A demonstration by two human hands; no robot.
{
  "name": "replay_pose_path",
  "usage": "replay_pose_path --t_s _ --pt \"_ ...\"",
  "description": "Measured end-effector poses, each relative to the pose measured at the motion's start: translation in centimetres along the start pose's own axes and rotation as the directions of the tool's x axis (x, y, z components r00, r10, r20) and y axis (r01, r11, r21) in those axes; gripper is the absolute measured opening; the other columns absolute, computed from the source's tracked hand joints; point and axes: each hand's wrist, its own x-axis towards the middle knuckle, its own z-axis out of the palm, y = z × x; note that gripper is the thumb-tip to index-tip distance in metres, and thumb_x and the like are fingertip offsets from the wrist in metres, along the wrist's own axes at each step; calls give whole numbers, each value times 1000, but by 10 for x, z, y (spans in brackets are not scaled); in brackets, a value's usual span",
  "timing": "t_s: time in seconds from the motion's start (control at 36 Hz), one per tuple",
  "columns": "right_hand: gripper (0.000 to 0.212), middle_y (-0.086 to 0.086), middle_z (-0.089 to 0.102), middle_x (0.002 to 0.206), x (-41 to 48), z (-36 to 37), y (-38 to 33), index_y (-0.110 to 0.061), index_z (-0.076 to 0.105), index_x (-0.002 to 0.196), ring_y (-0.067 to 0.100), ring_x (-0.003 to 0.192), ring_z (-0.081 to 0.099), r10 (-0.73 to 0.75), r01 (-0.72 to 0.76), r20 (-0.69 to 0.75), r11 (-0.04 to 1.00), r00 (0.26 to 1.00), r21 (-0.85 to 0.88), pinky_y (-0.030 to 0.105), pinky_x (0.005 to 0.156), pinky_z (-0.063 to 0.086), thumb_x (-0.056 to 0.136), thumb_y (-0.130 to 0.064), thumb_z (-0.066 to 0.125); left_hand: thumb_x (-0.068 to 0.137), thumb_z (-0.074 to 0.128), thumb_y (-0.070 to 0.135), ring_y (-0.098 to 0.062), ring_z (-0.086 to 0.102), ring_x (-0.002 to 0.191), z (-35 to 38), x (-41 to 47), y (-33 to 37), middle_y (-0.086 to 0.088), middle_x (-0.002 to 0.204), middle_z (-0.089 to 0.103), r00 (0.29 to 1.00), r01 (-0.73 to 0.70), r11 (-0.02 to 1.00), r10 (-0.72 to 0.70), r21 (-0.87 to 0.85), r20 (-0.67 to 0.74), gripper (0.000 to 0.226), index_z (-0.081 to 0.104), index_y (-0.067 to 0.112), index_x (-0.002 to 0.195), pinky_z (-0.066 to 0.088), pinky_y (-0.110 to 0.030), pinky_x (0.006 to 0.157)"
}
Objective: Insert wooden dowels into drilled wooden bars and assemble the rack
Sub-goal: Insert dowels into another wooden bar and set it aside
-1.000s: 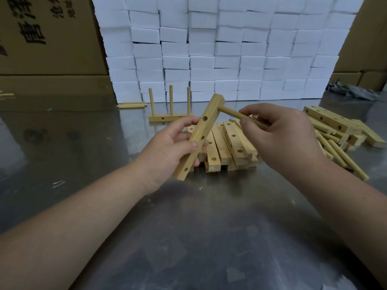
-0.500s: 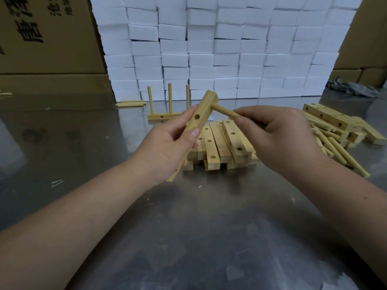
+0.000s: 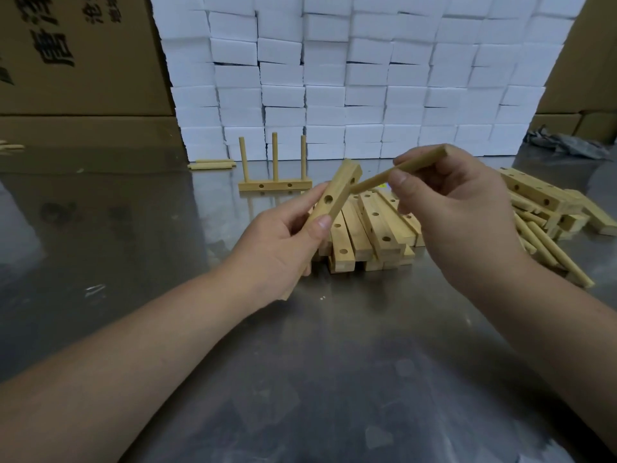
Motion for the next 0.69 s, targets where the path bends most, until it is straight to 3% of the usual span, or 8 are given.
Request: replay_pose_path --t_s 0.14,0.19,0.28,0.36,0.44,0.58,0.69 --pt "15 -18 61 85 7 -5 1 -35 52 86 -8 84 57 -38 13 -137 985 990 -174 7 72 43 92 -22 51 94 50 22 3 61 70 -1 3 -1 26 78 65 998 -2 995 -4 -104 -63 37 47 55 109 49 -17 52" --pt "16 -16 65 80 9 -6 0 -36 49 85 -8 82 59 -4 -20 -95 970 996 -243 9 68 46 94 -22 47 94 50 21 1 62 70 -1 4 -2 26 81 65 998 3 993 -11 -118 -68 36 47 53 110 49 -18 54" --pt "12 -16 60 64 5 -5 2 -39 56 81 -3 59 55 17 -12 8 900 1000 -436 24 52 44 90 -32 54 94 49 23 -3 59 57 -2 3 -2 17 71 65 998 8 997 -12 -81 -54 40 40 52 120 50 -18 60" --pt "14 -10 57 67 2 -3 3 -39 67 88 6 62 51 1 51 91 828 996 -558 29 56 42 89 -37 54 94 49 22 -5 58 56 -3 2 1 15 67 63 999 26 997 -29 -71 -34 45 41 43 133 51 -18 61" --pt "21 -3 52 72 2 -3 3 -33 68 94 10 69 49 23 83 151 752 988 -654 29 62 41 90 -39 49 94 48 21 -4 56 55 -2 1 4 16 66 62 999 30 997 -31 -65 -14 44 43 41 133 49 -16 58" --pt "24 2 59 68 1 -3 3 -18 69 90 18 67 53 4 95 146 743 989 -662 38 63 48 89 -35 53 94 49 18 -3 54 53 -1 0 9 20 69 63 1000 15 998 -15 -59 -7 43 43 50 122 48 -15 56" --pt "20 -4 64 70 -1 -1 2 -25 72 94 14 67 56 -12 83 115 773 993 -630 36 63 50 88 -35 56 95 49 16 -5 51 53 -1 -1 10 17 73 66 1000 22 999 -22 -47 9 48 39 52 125 47 -15 55"
